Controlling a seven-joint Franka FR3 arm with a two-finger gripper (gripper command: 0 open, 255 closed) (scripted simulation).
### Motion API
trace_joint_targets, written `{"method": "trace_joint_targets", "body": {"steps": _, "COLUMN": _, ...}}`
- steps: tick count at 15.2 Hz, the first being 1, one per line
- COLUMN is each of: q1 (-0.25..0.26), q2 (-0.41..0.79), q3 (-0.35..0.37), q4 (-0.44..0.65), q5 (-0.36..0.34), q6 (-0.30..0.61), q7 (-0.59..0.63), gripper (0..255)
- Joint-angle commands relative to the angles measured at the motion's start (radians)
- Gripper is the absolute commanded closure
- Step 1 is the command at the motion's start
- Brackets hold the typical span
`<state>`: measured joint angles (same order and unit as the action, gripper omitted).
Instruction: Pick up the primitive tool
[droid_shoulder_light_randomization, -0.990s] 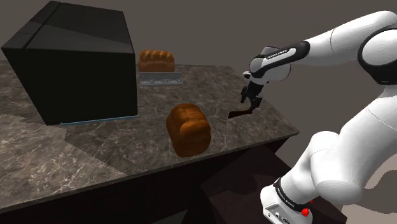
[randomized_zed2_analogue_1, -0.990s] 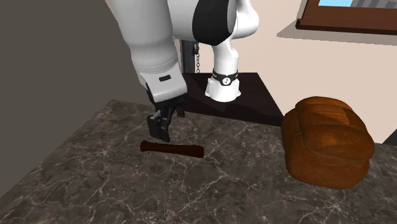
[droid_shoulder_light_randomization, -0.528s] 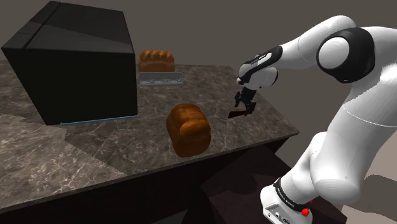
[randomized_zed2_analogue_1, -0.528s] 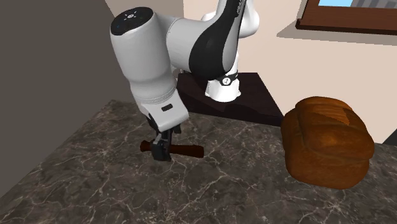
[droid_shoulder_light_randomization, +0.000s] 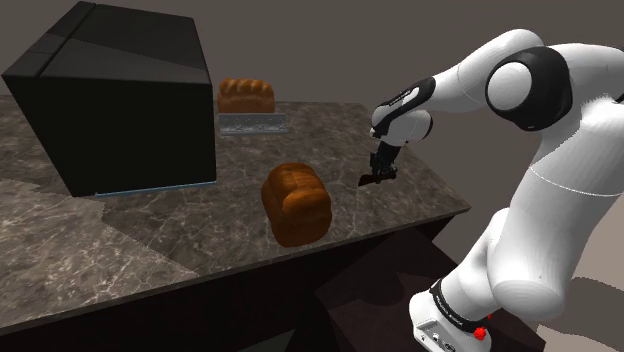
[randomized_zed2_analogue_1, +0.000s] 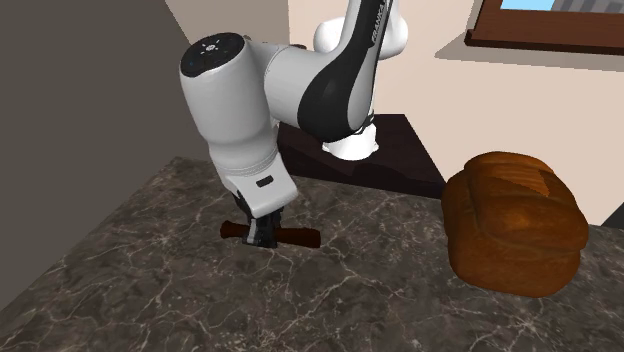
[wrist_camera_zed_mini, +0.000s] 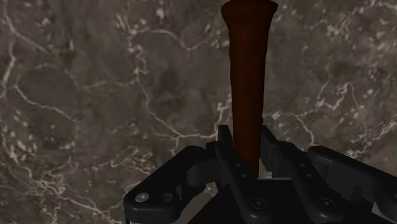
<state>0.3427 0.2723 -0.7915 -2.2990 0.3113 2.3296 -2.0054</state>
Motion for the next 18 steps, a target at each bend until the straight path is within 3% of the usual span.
{"method": "trace_joint_targets", "body": {"steps": 1, "q1": 0.000, "q2": 0.001, "q3": 0.000, "q4": 0.000, "q5": 0.000, "q6": 0.001, "q7": 0.000, "gripper": 255}}
{"method": "trace_joint_targets", "body": {"steps": 6, "q1": 0.000, "q2": 0.000, "q3": 0.000, "q4": -0.001, "q5": 0.000, "q6": 0.001, "q7": 0.000, "gripper": 255}}
{"method": "trace_joint_targets", "body": {"steps": 18, "q1": 0.059, "q2": -0.164, "q3": -0.070, "q4": 0.027, "q5": -0.175, "q6": -0.129, "q7": 0.126, "gripper": 255}}
